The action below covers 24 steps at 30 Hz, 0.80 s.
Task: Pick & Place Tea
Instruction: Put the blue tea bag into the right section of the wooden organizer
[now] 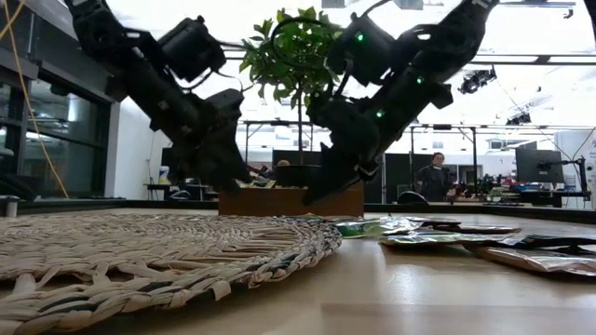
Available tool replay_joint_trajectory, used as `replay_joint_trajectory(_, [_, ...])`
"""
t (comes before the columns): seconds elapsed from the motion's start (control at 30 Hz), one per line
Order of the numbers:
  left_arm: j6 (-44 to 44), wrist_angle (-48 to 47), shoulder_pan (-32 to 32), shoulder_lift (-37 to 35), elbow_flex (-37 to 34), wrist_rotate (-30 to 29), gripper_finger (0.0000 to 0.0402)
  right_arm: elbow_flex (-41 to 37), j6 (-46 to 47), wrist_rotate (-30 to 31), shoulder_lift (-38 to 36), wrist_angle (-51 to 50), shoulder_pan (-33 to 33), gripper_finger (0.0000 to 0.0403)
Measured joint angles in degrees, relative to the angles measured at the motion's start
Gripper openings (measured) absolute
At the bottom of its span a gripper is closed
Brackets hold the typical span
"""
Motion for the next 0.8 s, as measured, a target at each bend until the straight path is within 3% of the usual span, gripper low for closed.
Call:
replay_joint_trajectory(0.3, [-6.4, 8.5, 0.0, 5.9, 0.1, 2.9, 0.015, 0.0, 0.0, -0.8, 1.1, 1.0, -0.2, 0.0])
replay_joint_trajectory(0.8, [-13.0, 7.1, 0.0, 5.9, 0.1, 1.5, 0.015, 0.2, 4.2, -3.6, 4.7, 2.2, -0.5, 0.0])
